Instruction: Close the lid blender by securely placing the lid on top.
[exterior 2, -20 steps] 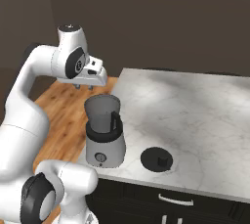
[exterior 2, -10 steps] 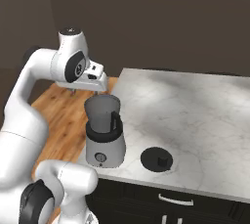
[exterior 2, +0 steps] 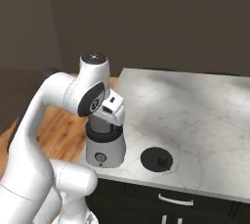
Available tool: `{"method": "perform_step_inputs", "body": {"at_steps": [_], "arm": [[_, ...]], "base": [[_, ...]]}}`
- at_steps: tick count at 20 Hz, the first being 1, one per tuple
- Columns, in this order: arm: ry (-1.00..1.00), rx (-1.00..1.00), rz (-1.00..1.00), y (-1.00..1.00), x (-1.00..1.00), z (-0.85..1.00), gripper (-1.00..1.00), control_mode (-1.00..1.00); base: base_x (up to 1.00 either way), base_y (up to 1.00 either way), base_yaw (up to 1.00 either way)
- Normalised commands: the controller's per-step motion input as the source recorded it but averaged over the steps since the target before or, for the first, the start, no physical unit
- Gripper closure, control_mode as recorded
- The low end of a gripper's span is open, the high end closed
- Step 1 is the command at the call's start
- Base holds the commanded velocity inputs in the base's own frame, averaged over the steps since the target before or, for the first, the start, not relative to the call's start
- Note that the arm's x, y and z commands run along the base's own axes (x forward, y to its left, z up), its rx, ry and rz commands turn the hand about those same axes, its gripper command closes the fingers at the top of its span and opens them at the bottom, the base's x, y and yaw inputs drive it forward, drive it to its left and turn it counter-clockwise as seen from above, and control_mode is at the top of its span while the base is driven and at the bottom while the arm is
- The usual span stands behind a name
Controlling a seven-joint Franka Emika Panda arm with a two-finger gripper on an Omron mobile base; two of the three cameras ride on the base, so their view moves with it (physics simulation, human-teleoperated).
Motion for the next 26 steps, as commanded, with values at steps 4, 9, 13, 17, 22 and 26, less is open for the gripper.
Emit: {"method": "perform_step_inputs", "body": {"at_steps": [4, 9, 13, 17, 22, 26], "arm": [[0.0, 0.18, -0.25, -1.0, -0.85, 0.0, -1.0, -1.0], [0.0, 0.2, -0.23, -0.99, -0.7, -0.1, -1.0, -1.0], [0.0, 0.15, -0.18, -0.76, -0.26, -0.36, -1.0, -1.0], [0.0, 0.05, -0.14, -0.21, -0.04, -0.43, -1.0, -1.0], [0.04, 0.0, -0.05, 0.0, 0.18, -0.29, -1.0, -1.0], [0.09, -0.02, 0.0, 0.01, 0.47, -0.13, -1.0, -1.0]], "base": [[0.0, 0.0, 0.0], [0.0, 0.0, 0.0], [0.0, 0.0, 0.0], [0.0, 0.0, 0.0], [0.0, 0.0, 0.0], [0.0, 0.0, 0.0]]}}
